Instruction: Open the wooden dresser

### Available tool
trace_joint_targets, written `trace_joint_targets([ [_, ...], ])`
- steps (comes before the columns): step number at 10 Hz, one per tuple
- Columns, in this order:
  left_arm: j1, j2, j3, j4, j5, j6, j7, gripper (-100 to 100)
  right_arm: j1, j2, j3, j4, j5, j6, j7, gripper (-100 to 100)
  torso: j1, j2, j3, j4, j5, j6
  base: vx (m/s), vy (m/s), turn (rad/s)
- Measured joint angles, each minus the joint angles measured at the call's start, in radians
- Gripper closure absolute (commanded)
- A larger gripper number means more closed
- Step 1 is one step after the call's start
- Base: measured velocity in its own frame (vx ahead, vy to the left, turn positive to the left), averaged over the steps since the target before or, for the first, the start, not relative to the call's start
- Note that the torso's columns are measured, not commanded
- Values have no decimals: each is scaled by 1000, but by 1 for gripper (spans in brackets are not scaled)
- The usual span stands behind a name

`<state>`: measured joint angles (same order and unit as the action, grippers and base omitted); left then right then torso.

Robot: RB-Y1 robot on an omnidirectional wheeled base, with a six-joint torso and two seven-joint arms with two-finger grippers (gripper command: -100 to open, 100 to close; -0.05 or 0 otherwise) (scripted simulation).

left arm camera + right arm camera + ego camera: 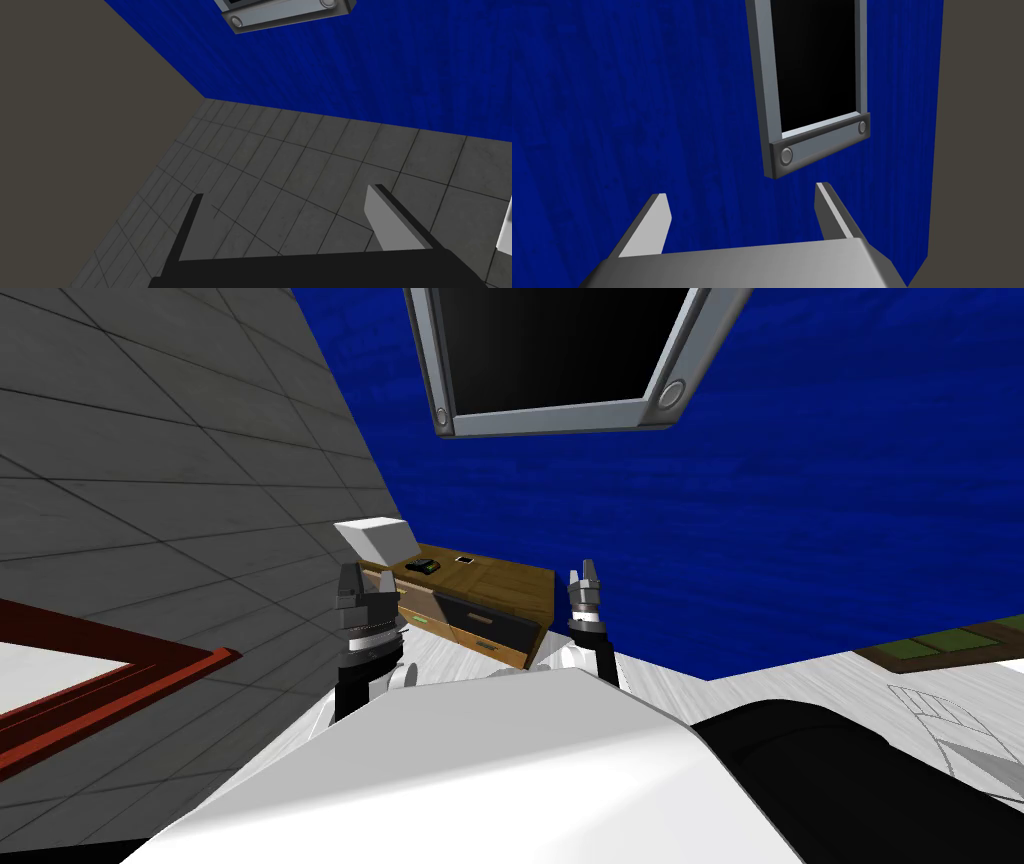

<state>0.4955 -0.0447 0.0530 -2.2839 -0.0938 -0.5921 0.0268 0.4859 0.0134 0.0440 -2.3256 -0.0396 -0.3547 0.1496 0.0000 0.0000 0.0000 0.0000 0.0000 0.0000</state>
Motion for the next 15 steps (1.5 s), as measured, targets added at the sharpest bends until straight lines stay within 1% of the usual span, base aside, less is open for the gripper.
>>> trace_joint_targets([
  [1,0,0,0,0,0,0,0,0,0,0,0,0,0,0,0,0,0,40,-82,41,0,0,0,0,0],
  [2,0,0,0,0,0,0,0,0,0,0,0,0,0,0,0,0,0,104,-209,105,0,0,0,0,0],
  [9,0,0,0,0,0,0,0,0,0,0,0,0,0,0,0,0,0,618,-1234,617,0,0,0,0,0],
  [10,0,0,0,0,0,0,0,-100,0,0,0,0,0,0,0,0,0,691,-1382,691,0,0,7,2,-21],
  [11,-2,25,0,7,0,1,0,-100,0,0,0,0,0,0,0,0,0,725,-1451,724,0,0,4,5,-34],
  [12,-6,55,-2,17,-2,4,-1,-100,0,0,0,0,0,0,0,0,1,734,-1471,734,0,0,4,7,-41],
  [15,-10,133,-15,55,-11,14,-6,-100,0,0,0,0,0,0,0,0,0,738,-1476,738,0,0,7,12,-48],
])
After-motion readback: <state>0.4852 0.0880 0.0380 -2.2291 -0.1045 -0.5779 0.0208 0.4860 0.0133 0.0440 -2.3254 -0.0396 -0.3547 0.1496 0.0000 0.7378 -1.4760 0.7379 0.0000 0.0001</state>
